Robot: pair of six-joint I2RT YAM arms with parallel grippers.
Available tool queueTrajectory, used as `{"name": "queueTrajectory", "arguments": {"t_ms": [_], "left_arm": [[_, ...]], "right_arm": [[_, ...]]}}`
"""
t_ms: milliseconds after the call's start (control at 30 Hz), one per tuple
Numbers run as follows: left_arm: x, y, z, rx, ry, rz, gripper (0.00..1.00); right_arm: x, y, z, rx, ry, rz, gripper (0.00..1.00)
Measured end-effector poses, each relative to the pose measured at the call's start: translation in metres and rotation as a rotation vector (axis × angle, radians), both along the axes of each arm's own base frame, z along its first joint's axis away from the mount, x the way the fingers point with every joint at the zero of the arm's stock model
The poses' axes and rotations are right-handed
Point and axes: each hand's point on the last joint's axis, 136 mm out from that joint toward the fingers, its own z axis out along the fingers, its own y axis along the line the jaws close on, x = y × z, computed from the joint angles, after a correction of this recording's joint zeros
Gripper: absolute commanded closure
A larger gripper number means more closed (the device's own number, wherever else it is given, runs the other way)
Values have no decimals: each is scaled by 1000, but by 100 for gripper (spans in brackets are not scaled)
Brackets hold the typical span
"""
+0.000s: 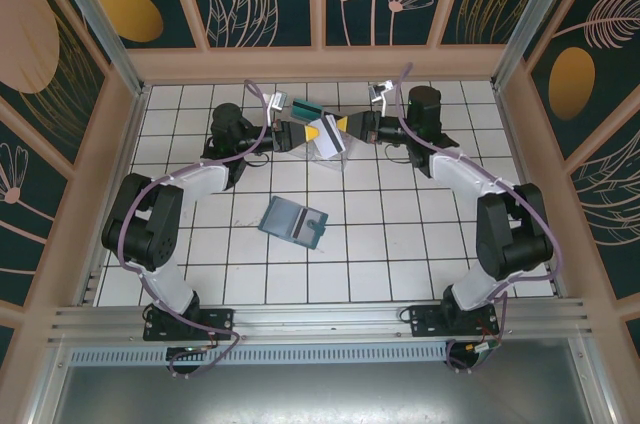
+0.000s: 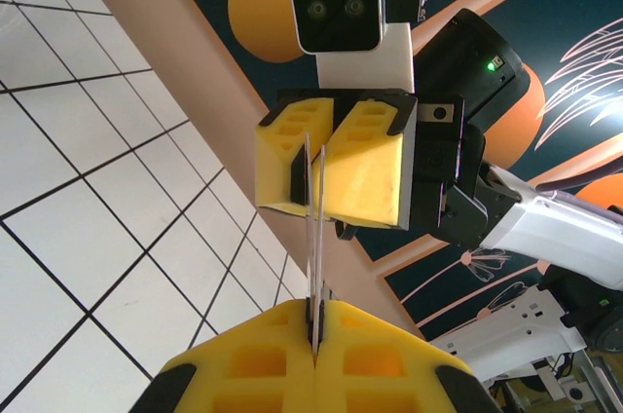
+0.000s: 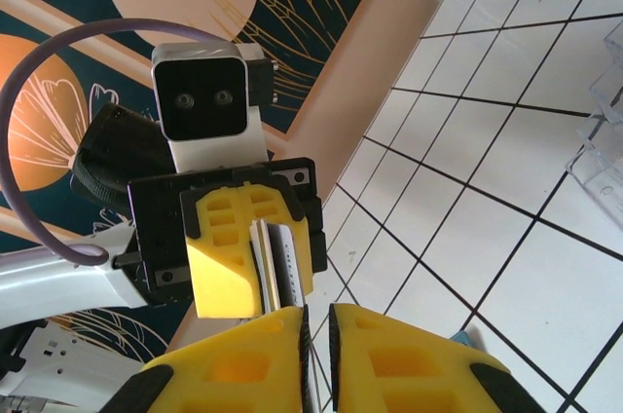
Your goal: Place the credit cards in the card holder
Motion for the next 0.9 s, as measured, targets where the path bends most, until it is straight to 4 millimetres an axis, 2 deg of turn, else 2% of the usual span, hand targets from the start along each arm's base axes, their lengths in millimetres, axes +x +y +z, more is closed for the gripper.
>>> {"name": "queueTrajectory", "arguments": {"t_ms": [467,900], "left_arm": [[0,1,1,-15,16,-13,100],[0,4,-1,-16,17,-22,100]], "right_arm": [[1,5,-7,-24,-11,14,84],[-11,13,-3,-11,-29,88,83]]}}
